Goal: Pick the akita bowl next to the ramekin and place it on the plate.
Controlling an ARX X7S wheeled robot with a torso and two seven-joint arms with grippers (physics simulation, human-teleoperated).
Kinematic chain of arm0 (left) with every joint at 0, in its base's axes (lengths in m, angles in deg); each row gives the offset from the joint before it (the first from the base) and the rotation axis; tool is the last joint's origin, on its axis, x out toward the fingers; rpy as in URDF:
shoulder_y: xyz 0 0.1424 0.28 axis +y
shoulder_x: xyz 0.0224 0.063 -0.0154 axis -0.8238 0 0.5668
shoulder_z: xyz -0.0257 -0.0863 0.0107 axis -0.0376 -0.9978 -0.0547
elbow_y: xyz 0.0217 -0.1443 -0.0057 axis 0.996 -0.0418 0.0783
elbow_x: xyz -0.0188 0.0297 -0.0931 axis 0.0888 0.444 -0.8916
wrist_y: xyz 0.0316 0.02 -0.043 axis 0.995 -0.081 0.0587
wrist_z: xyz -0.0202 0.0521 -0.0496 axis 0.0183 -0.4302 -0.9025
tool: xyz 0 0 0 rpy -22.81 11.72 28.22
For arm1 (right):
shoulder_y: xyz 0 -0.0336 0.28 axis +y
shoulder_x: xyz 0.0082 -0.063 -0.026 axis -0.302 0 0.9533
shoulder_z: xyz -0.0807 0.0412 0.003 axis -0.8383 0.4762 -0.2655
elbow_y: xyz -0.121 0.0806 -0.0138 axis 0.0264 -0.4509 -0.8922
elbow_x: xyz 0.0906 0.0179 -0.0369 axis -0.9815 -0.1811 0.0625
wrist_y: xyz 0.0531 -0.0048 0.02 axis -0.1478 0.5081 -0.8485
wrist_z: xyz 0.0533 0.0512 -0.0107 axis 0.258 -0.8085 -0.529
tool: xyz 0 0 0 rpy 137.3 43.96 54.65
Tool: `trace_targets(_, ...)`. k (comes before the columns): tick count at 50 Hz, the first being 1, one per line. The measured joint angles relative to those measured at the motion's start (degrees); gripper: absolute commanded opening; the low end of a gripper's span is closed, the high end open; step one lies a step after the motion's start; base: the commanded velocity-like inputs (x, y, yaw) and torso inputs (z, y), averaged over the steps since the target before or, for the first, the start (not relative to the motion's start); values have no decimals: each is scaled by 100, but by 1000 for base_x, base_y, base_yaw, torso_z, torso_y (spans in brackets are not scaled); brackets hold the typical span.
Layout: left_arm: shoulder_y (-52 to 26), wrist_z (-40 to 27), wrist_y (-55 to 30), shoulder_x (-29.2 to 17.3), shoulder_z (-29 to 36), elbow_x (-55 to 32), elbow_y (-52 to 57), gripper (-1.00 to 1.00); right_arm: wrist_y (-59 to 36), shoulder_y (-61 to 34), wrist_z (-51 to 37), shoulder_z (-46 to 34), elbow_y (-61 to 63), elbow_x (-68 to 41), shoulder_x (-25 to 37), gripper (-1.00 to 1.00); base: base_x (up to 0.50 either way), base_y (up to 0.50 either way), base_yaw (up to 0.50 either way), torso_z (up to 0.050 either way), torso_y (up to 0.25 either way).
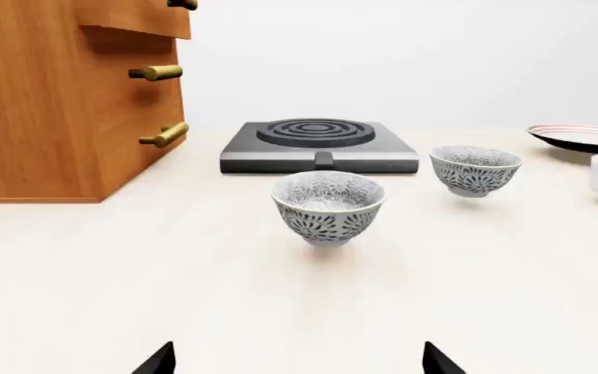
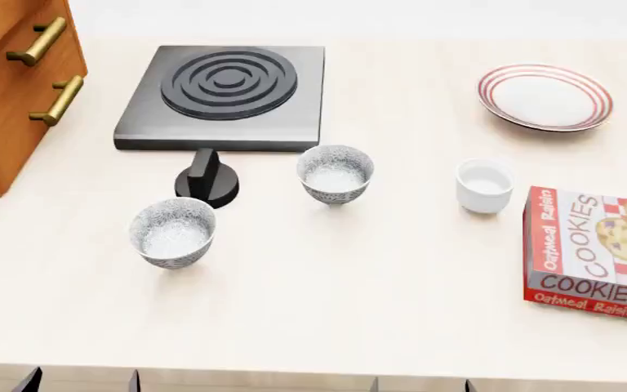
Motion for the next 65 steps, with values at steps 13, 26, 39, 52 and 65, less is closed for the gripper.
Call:
trace_targets(13, 4, -176, 19, -152, 187, -117, -11, 100, -6, -2, -160, -186, 5, -147, 154, 100, 0, 0, 0, 0, 0)
trace_targets(26, 65, -245, -292, -266, 256, -316, 418, 100, -267, 10, -225, -259, 347, -308, 267, 100, 0, 0, 0, 0, 0)
trace_targets(39, 47, -388, -851, -458, 285, -542, 1434, 100, -1174, -52, -440, -354, 1513, -337, 485, 100, 0, 0, 0, 0, 0)
trace_targets(52, -36, -533, -1423, -636, 291, -767, 2456, 100, -1948, -159, -622, -471, 2549, -273, 689, 100, 0, 0, 0, 0, 0)
trace_targets(65, -53, -647, -1886, -798, 286, -1015, 3401, 100, -2382, -244, -744, -528, 3395, -269, 843, 100, 0, 0, 0, 0, 0)
